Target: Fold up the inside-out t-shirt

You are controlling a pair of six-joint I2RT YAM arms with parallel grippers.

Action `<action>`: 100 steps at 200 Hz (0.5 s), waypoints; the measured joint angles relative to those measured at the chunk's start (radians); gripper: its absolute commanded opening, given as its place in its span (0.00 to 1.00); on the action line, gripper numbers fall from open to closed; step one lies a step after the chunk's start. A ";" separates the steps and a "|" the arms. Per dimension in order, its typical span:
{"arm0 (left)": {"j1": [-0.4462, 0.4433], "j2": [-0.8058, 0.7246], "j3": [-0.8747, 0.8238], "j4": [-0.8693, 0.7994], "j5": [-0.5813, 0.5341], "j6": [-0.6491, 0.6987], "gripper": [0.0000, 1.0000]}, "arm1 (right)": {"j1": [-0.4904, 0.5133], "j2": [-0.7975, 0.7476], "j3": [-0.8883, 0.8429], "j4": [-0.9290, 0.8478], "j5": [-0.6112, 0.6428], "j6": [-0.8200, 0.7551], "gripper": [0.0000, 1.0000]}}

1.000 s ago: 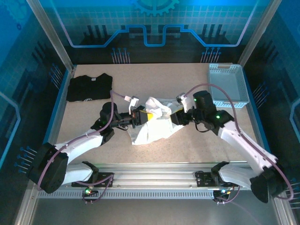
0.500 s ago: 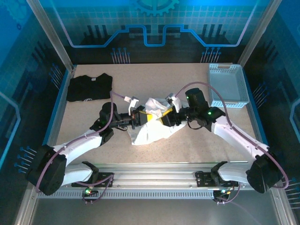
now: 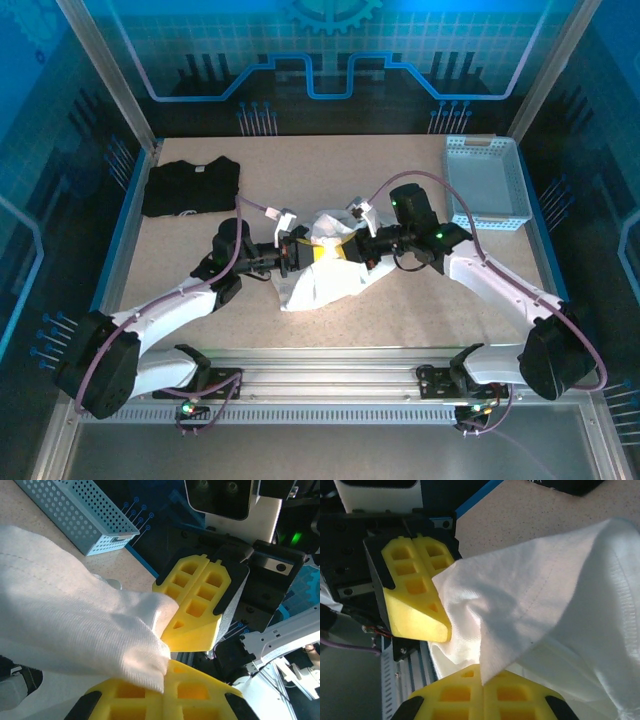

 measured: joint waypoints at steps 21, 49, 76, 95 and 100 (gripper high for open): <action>0.000 0.000 0.000 -0.013 -0.005 0.017 0.14 | 0.000 -0.016 0.003 -0.011 0.000 -0.002 0.00; 0.000 0.000 0.000 -0.037 -0.015 0.042 0.27 | 0.004 -0.023 0.054 -0.063 0.001 -0.002 0.00; 0.000 0.000 -0.003 -0.051 -0.019 0.052 0.32 | 0.027 -0.023 0.129 -0.132 0.020 -0.003 0.00; 0.000 0.000 -0.014 -0.054 -0.019 0.056 0.33 | 0.048 -0.023 0.169 -0.188 0.046 -0.004 0.00; 0.000 0.001 -0.017 -0.055 -0.019 0.059 0.33 | 0.052 -0.023 0.177 -0.201 0.053 -0.004 0.00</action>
